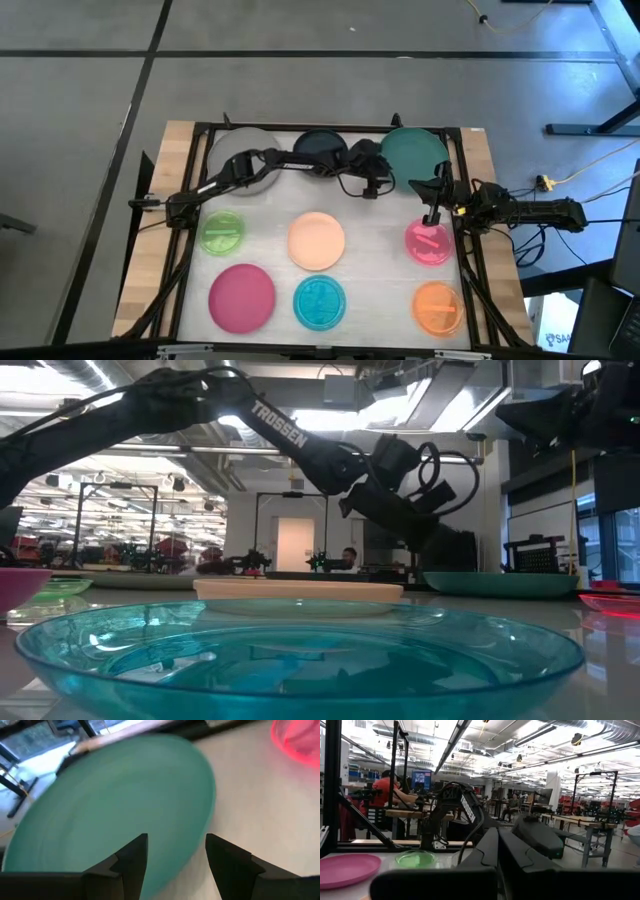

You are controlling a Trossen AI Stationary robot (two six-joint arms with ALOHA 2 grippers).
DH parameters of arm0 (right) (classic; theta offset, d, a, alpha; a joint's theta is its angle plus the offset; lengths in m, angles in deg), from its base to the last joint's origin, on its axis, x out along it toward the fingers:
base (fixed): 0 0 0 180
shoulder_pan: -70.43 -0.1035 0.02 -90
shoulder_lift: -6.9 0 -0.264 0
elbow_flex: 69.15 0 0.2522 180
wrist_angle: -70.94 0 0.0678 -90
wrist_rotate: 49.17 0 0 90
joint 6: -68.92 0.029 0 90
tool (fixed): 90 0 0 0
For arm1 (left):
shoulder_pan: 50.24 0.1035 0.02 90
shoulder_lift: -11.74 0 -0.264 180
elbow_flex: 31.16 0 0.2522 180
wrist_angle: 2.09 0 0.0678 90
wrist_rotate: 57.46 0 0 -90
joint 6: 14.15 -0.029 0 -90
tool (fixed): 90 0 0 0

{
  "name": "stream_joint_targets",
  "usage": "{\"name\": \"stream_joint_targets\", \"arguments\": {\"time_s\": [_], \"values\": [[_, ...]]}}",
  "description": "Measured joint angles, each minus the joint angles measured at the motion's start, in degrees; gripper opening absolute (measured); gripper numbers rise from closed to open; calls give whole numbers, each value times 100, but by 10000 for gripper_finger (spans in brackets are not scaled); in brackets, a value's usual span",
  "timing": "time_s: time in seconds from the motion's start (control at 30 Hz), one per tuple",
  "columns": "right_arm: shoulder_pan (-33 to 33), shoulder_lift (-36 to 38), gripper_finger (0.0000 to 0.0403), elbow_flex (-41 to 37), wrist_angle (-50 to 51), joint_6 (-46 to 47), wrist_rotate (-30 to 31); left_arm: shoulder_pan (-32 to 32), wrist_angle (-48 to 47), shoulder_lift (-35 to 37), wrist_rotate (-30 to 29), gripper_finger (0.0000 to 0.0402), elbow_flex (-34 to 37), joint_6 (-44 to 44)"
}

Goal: Stack plastic plates
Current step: Stack the green plate on top of the gray plate

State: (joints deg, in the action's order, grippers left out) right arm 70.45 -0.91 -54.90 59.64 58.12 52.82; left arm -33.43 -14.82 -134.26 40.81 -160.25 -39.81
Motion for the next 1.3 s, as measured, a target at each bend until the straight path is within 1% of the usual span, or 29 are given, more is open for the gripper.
{"name": "stream_joint_targets", "arguments": {"time_s": [0.23, 0.33, 0.57, 0.67, 0.9, 1.03, 1.17, 1.23, 1.3], "values": [[2, 0, 5, 0, 2, 0, 0, -11, -6, -138, -36, 194, 1, -365], [0, 0, 5, 0, 19, 1, 0, -54, -46, -161, -258, 194, 2, -539], [1, 0, 5, 0, 115, 0, 0, -64, -349, -160, -419, 187, 2, -656], [0, 0, 5, 0, 117, 0, 0, -90, -403, -161, -483, 166, 2, -661], [0, 0, 5, 0, 119, 0, 0, -159, -428, -161, -537, 94, 2, -668], [0, 0, 5, 0, 122, 0, 0, -208, -444, -157, -634, 57, 2, -933], [0, 0, 5, 0, 129, 0, 0, -283, -441, -157, -652, 22, 2, -956], [2, 0, 5, 0, 129, 0, 0, -334, -421, -151, -686, 9, 2, -966], [1, 0, 5, -2, 130, 0, 0, -387, -467, -113, -734, 7, 2, -958]]}}
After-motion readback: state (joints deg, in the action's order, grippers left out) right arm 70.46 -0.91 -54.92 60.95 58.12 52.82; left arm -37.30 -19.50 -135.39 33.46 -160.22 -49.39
